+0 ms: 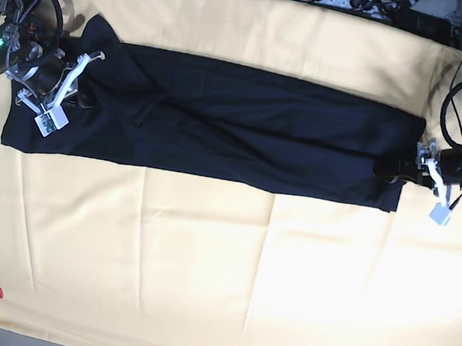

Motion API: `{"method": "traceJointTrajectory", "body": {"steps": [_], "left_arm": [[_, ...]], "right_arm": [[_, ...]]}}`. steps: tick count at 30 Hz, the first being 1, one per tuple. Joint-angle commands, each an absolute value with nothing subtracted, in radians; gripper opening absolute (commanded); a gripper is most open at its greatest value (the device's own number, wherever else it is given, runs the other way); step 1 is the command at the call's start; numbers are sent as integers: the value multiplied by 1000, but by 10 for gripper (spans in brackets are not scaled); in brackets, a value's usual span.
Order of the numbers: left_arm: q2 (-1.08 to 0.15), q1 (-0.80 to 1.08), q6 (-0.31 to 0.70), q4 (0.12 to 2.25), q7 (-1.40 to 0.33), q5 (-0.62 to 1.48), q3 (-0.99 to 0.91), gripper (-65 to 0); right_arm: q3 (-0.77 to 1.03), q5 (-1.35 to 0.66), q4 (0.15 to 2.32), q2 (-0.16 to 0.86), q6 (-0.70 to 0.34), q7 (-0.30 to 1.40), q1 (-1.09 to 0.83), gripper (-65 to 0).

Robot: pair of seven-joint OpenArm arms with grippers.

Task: Fold the T-shirt properly

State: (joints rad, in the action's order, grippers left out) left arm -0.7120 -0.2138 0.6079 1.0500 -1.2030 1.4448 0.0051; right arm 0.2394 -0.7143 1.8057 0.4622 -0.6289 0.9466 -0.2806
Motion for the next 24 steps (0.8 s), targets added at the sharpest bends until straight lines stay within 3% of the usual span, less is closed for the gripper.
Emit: {"method": "traceJointTrajectory", "body": {"steps": [1,6,19,22,24], "left_arm": [[-725,-222,606,1058,-1260,1438,3,-245],[-739,-226,621,1058,-1376,1484,3,-245],[-705,-228,620,1058,-1386,1484,4,-250],[-707,-228,620,1058,-1393,1484,4,-347],[-717,-228,620,1058,-1392,1484,4,-507]], "right_arm": [[249,-727,1819,480,-628,935,-271,-650],[249,-727,1819,480,-628,935,-271,-650],[249,-728,1819,480,-628,935,-271,-650],[249,-728,1819,480,-628,935,-271,-650],[249,-728,1819,480,-628,934,-271,-650]]}}
